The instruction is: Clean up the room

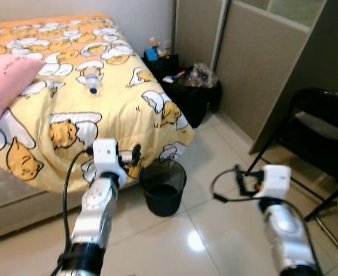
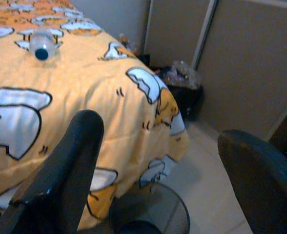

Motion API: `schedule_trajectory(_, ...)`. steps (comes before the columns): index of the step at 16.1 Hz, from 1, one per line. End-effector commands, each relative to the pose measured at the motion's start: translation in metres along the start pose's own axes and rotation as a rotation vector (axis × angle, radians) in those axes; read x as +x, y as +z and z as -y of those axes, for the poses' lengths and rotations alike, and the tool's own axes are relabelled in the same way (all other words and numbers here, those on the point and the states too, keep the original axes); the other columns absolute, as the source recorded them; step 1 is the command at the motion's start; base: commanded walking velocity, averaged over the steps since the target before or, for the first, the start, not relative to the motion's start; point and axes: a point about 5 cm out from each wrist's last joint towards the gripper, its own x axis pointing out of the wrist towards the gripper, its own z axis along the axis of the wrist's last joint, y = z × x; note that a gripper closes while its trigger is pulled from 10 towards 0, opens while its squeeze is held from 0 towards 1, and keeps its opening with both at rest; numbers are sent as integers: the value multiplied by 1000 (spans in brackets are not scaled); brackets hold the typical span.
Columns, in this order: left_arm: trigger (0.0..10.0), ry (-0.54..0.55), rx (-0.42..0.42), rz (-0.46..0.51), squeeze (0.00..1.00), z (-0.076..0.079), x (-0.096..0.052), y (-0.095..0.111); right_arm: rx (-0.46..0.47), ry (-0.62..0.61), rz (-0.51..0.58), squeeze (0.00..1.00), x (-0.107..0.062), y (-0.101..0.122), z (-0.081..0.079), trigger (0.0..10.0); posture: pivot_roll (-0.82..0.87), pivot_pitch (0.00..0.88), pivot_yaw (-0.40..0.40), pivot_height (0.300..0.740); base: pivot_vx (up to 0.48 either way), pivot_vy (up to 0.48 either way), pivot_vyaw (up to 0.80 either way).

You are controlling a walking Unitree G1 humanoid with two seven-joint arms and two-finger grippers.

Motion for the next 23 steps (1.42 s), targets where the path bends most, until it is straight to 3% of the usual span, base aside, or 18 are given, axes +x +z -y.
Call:
schedule_trajectory(1, 10000, 23, -10, -6, 0, -6, 0, -1, 8, 18, 45, 0, 6, 11, -7, 10000, -98, 0, 22, 740, 386, 285, 0)
schedule_trajectory(7, 10000, 55, -15, 21, 0, -13, 0, 3, 10, 66, 47, 0, 17, 16, -18, 10000, -53, 0, -2, 740, 321, 354, 0)
schedule_trajectory(11, 10000, 77, -58, 30, 0, -16, -3, 2, 10, 86, 41, 0, 21, 17, -21, 10000, -30, 0, -17, 740, 0, 471, 0)
schedule_trajectory(14, 10000, 100, -9, 5, 0, -18, -5, -1, 21, 121, 44, 0, 27, 22, -25, 10000, -18, 0, -22, 740, 0, 459, 648)
schedule_trajectory(16, 10000, 112, 80, 1, 0, -16, -7, -2, 2, 158, 43, 0, 31, 25, -29, 10000, -1, 0, -37, 740, 0, 0, 581)
schedule_trajectory(18, 10000, 41, 151, 31, 0, 0, -9, 2, -6, 182, 40, 20, 34, 25, -33, 10000, 14, 0, -44, 740, 0, 0, 569)
schedule_trajectory(20, 10000, 89, 94, 1, 0, -9, -12, -3, 11, 174, 55, 75, 33, 26, -31, 10000, 17, 0, -43, 740, 0, 0, 569)
schedule_trajectory(23, 10000, 76, 110, 15, 0, -11, -10, 5, 44, 147, 65, 0, 35, 29, -35, 10000, 5, 0, -26, 740, 160, 0, 188)
